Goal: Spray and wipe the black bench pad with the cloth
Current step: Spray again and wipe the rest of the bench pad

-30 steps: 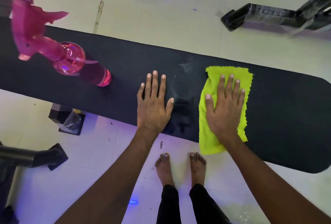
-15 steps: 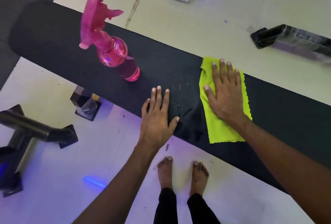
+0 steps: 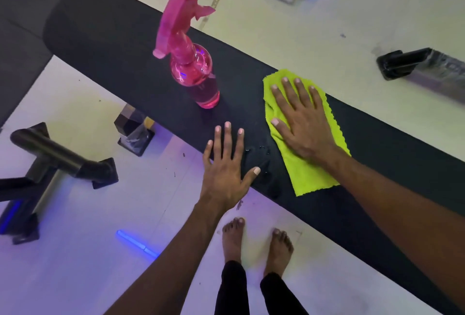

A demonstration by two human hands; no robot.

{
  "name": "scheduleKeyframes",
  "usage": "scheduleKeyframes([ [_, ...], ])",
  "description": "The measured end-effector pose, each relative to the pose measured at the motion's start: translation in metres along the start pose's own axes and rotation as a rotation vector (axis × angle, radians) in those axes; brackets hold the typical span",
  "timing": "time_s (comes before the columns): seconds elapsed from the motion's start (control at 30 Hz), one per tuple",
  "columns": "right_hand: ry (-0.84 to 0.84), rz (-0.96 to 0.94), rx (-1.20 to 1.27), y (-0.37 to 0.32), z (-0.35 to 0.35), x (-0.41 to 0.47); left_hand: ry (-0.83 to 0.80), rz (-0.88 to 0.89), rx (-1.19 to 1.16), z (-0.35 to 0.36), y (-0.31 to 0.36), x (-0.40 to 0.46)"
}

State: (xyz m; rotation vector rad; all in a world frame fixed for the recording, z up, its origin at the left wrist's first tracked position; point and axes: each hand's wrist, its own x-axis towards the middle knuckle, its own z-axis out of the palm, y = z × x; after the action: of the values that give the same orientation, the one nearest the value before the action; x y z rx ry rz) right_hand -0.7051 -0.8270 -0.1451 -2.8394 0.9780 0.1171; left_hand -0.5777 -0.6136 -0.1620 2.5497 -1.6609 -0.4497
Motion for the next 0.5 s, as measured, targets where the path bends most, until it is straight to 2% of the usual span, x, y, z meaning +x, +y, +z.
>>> scheduleKeyframes([
  [0.13, 0.075, 0.287, 0.060, 0.003, -0.001, -0.032, -0.020, -0.013, 0.006, -0.001, 0.001, 0.000],
  [0.23, 0.087, 0.459, 0.038, -0.033, 0.006, -0.059, -0.031, -0.043, 0.016, -0.003, 0.006, -0.001],
  [0.3, 0.049, 0.399, 0.007, -0.051, 0.010, -0.058, -0.038, -0.053, 0.001, -0.004, 0.007, -0.001],
  [0.43, -0.011, 0.006, -0.038, -0.031, 0.007, -0.017, -0.061, -0.049, 0.002, -0.006, 0.007, -0.001],
  [0.5, -0.019, -0.051, -0.029, -0.017, 0.002, 0.000, -0.093, -0.041, -0.006, -0.010, 0.006, -0.001],
])
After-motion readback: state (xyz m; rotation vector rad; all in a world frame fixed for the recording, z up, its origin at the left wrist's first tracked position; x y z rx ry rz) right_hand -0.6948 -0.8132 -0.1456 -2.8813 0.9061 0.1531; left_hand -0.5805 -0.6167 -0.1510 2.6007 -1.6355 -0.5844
